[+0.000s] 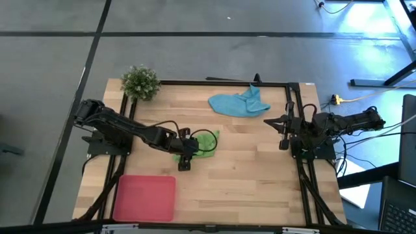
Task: Roll microfiber towels into tight, uniform cylinder then place into a basket
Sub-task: Roll the microfiber green towel
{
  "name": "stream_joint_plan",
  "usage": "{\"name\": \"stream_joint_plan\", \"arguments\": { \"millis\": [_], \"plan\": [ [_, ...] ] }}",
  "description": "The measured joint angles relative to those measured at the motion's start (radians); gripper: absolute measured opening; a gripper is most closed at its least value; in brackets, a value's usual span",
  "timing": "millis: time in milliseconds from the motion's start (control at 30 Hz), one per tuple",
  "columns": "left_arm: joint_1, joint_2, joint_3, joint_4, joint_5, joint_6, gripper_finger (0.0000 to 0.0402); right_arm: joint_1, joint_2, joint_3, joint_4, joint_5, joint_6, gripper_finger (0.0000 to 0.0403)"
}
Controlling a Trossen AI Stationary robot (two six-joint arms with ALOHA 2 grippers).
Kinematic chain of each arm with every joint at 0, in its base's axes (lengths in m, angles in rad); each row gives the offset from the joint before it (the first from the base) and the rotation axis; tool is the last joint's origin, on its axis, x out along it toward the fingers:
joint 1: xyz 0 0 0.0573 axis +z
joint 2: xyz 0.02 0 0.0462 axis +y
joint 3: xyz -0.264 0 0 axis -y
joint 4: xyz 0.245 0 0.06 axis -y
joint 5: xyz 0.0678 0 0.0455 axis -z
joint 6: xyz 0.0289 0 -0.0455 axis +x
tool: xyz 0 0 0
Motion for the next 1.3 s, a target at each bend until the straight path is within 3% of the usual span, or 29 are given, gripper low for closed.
{"name": "stream_joint_plan", "arguments": {
  "millis": [400, 1100, 1300],
  "plan": [
    [-0.001, 0.077, 0.0, 0.036, 0.0, 0.005, 0.0094, 0.0, 0.0, 0.0, 0.001, 0.0, -0.003, 0.0006],
    [-0.011, 0.191, 0.0, 0.046, -0.074, 0.191, 0.0094, 0.0, 0.0, -0.001, -0.044, 0.0, 0.0, 0.0006],
    [-0.015, 0.205, 0.0, 0.051, -0.113, 0.176, 0.0094, 0.0, 0.0, -0.001, -0.045, 0.0, 0.0, 0.0006]
  ]
}}
